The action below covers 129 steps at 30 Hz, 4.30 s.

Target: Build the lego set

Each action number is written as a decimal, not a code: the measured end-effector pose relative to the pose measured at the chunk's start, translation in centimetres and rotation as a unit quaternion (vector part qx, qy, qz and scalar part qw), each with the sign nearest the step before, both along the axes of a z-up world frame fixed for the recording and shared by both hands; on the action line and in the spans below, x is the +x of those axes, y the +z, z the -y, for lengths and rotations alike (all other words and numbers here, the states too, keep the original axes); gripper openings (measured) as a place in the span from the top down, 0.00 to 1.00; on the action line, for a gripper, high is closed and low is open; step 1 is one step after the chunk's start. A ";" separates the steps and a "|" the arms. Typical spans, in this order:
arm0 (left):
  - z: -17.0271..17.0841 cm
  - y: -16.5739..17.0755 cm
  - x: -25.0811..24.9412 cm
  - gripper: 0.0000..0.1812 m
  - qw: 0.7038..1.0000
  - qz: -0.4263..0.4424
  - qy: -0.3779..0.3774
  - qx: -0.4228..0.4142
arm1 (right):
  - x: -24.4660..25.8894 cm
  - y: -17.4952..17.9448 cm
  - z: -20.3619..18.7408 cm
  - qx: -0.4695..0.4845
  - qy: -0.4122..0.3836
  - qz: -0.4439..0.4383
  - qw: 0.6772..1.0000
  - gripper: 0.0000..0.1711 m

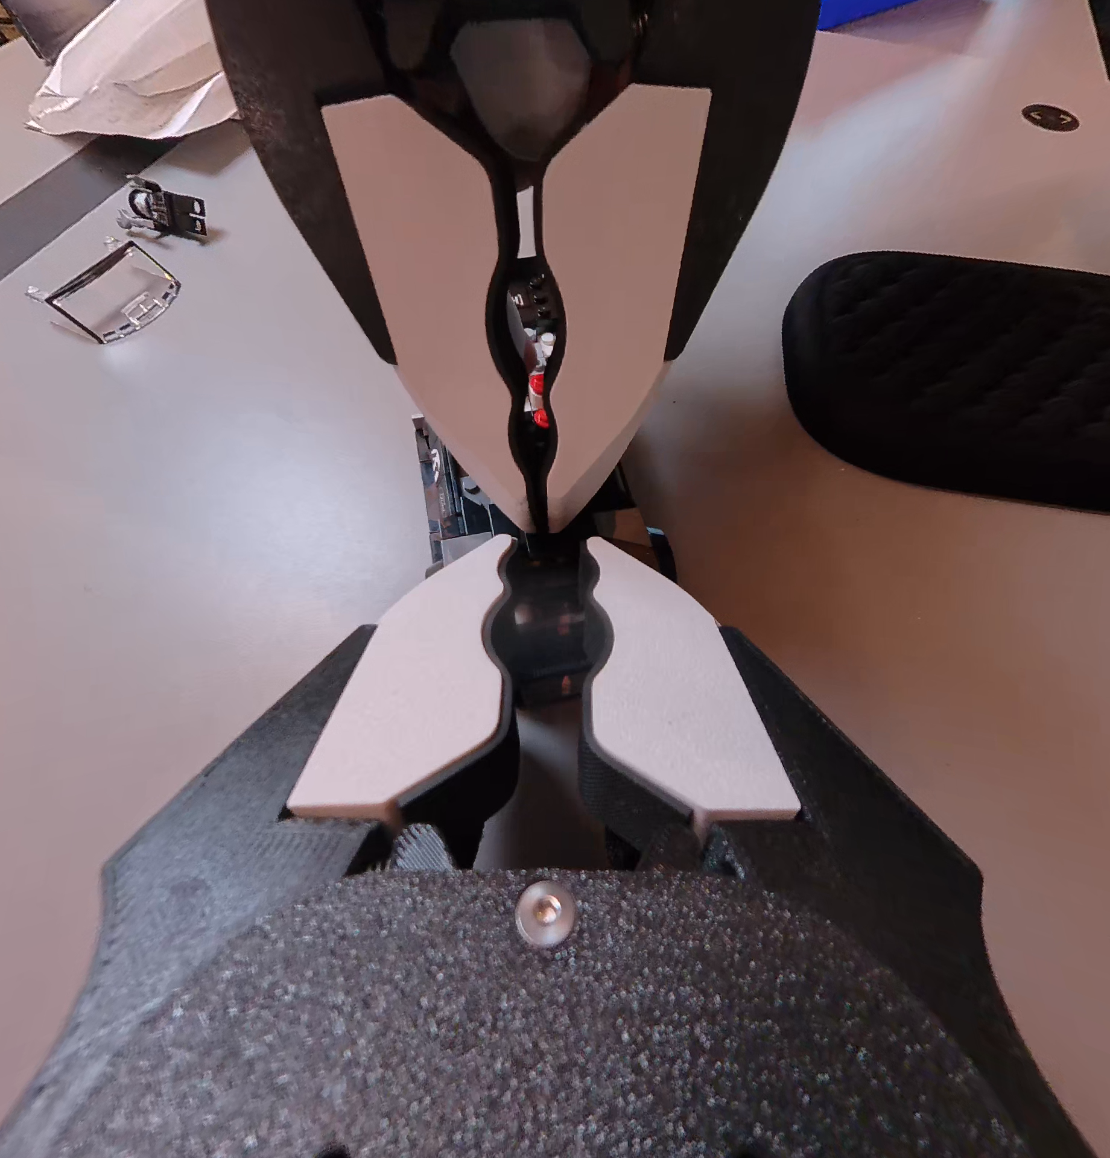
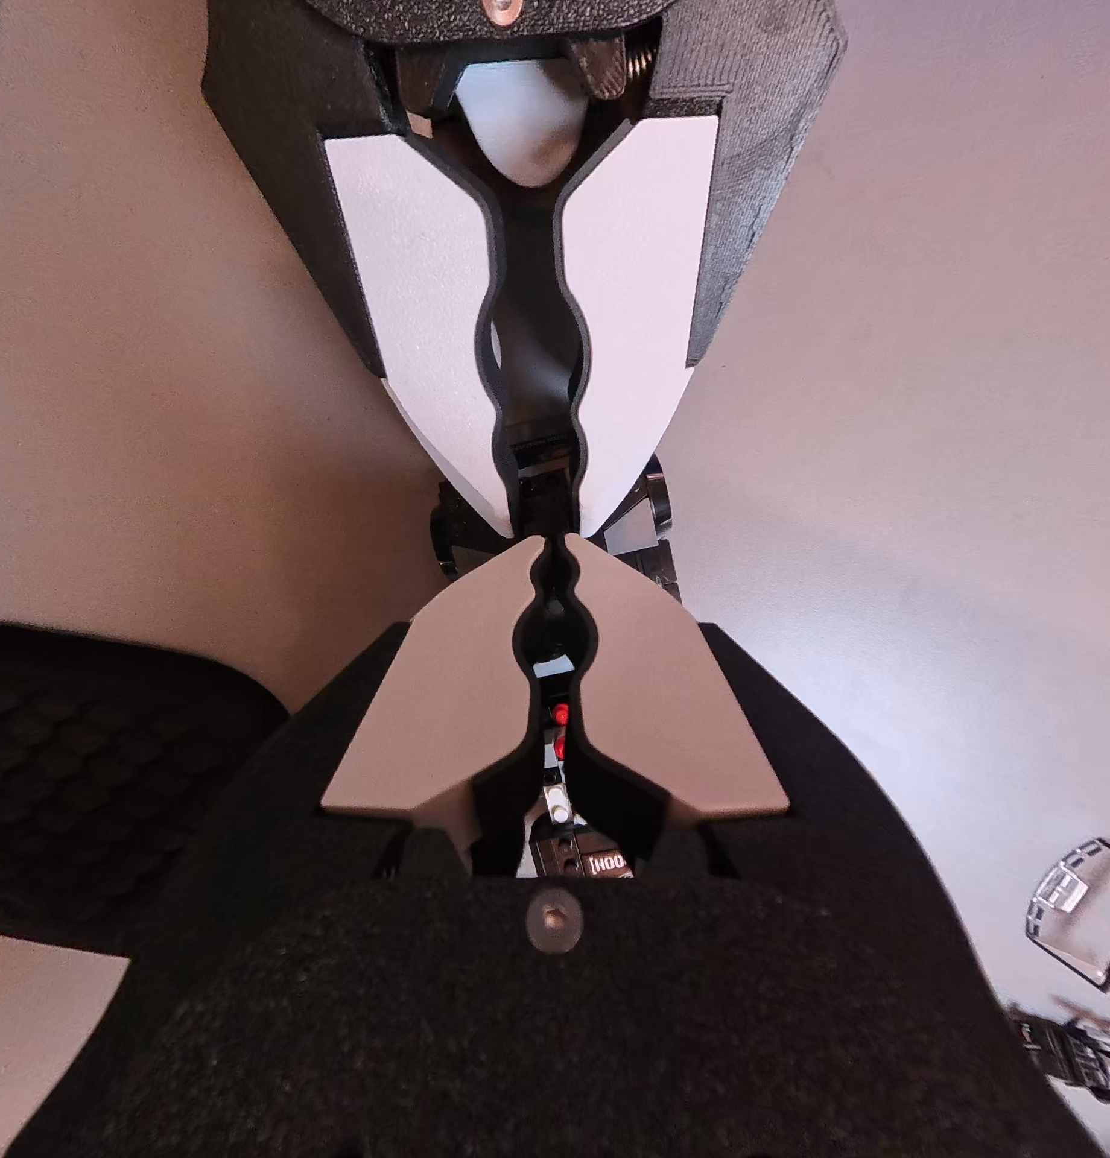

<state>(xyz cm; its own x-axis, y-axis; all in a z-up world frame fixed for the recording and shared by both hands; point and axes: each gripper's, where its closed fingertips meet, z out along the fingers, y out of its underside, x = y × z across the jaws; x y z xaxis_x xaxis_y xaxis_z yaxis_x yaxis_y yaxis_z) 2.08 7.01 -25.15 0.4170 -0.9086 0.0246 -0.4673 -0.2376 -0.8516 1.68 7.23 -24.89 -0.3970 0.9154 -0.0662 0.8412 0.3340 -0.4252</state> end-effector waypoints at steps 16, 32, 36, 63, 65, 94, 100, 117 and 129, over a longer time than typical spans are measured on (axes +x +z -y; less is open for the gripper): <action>0.2 0.5 0.0 0.82 1.000 0.020 -0.003 0.005 | -0.9 1.6 -0.1 -0.070 -0.063 -0.069 0.993 1.00; 0.8 -2.0 -0.8 0.49 0.998 -0.060 0.026 -0.002 | 8.6 2.9 -2.9 0.045 -0.365 -0.295 0.882 0.55; -0.3 -2.4 -1.3 0.57 0.996 -0.087 0.026 0.019 | 10.2 3.3 -3.0 0.057 -0.417 -0.359 0.833 0.59; -2.7 2.7 -5.4 0.51 0.986 -0.012 0.126 0.110 | 6.9 6.5 -1.5 0.115 -0.446 -0.445 0.768 0.59; -2.2 6.3 -6.0 0.59 0.975 0.046 0.152 0.157 | 7.8 7.1 -2.2 0.132 -0.463 -0.463 0.745 0.59; -3.9 -1.7 -4.1 0.49 0.989 -0.012 0.135 -0.057 | 9.7 1.0 -8.4 0.037 -0.570 -0.250 0.782 0.60; -4.2 -1.6 -2.2 0.45 0.993 0.002 0.076 -0.088 | 7.9 -0.5 -8.4 -0.049 -0.513 -0.223 0.828 0.63; 0.2 -1.3 -2.5 0.51 0.993 0.014 0.047 -0.112 | 5.0 -0.6 -11.0 -0.128 -0.314 -0.182 0.923 0.66; 0.0 -1.1 -2.6 0.63 0.992 0.034 0.042 -0.118 | 3.6 -1.2 -12.2 -0.126 -0.265 -0.152 0.944 0.68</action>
